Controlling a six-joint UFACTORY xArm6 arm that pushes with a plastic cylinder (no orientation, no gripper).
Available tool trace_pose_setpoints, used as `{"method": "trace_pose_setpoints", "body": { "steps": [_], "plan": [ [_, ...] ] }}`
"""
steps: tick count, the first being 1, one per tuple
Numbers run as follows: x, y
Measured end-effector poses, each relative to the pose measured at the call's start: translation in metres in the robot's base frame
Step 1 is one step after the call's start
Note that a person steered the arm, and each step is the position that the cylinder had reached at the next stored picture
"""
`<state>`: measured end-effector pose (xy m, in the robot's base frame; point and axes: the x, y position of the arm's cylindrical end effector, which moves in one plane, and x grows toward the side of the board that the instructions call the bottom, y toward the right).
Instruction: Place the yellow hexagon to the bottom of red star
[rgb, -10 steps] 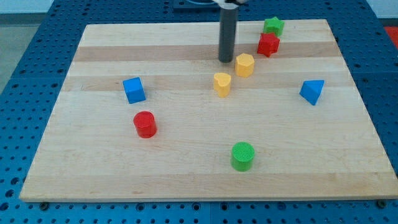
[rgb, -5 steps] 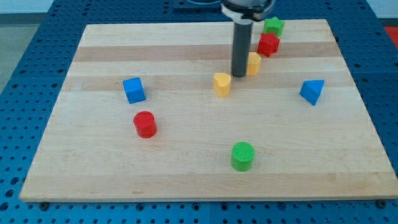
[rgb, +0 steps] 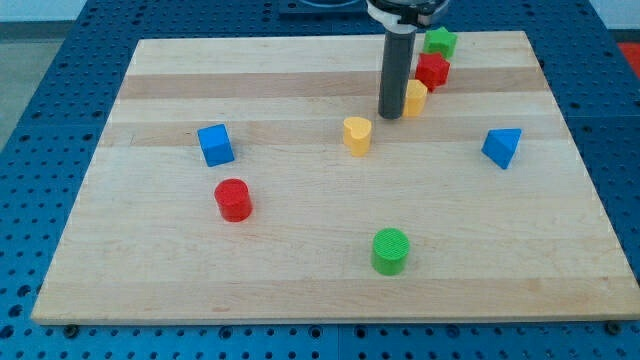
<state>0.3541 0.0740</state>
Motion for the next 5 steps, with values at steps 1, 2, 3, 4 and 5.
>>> {"method": "trace_pose_setpoints", "body": {
  "steps": [1, 2, 3, 4, 5],
  "plan": [
    [-0.008, -0.011],
    [-0.009, -0.013],
    [-0.009, -0.006],
    [-0.009, 0.015],
    [-0.009, 0.036]
  ]
}}
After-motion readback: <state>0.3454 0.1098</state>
